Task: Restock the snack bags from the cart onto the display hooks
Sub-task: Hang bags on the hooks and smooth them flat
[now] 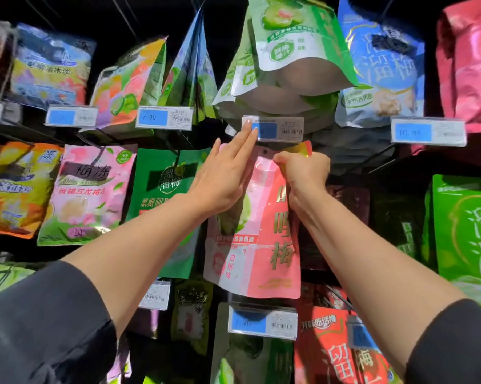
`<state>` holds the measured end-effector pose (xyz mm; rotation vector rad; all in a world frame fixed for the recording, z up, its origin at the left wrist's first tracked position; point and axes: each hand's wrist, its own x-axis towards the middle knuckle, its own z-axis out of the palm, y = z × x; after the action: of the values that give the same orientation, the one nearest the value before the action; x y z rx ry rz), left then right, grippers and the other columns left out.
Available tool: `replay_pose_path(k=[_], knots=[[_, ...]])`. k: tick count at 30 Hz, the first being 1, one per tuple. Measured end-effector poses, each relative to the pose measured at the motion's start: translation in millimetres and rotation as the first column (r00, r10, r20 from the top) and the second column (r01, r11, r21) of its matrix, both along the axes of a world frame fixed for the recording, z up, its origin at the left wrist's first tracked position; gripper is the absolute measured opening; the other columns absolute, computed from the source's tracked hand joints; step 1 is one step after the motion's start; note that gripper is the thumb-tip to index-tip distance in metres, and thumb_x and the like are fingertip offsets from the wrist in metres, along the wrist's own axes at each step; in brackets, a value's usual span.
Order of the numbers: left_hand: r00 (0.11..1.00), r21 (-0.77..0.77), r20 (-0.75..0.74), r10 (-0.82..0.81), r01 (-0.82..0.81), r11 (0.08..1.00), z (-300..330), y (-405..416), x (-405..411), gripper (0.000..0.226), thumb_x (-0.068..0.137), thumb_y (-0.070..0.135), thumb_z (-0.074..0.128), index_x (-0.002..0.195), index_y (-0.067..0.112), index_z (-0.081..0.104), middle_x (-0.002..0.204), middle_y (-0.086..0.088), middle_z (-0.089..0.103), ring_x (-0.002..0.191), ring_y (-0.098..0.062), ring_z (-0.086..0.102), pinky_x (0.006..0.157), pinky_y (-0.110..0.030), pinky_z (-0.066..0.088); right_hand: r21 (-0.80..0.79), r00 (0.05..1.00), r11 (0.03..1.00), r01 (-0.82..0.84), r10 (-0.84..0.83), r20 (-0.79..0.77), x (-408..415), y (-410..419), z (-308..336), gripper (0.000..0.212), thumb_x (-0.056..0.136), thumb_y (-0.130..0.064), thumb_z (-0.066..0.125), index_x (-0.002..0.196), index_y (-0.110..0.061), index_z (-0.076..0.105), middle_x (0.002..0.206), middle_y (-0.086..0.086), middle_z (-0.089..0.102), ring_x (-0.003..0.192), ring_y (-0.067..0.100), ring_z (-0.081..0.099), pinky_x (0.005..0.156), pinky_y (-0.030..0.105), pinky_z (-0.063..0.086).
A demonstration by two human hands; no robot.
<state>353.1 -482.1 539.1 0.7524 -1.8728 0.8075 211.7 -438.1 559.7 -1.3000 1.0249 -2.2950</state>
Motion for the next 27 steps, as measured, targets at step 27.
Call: replay_pose_path(k=[27], knots=[[0.992,0.005,-0.081,-0.094,0.095,0.995,-20.7,-5.0,-12.0,0.089,0.084,-0.001,0.056,0.154,0.014,0.002,0.161,0.002,-0.009,0.149,-0.016,0.005,0.12,-0.047,0.015,0.157,0.886,0.926,0.343,-0.263,-0.383,-55.3,-72.9,-71.7,0.04,0.077,-0.026,0.078,0.104,-0.003,0.059,0.094,0.008,0.062,0.089,0.026,0.059,0.067,0.026,0.038]])
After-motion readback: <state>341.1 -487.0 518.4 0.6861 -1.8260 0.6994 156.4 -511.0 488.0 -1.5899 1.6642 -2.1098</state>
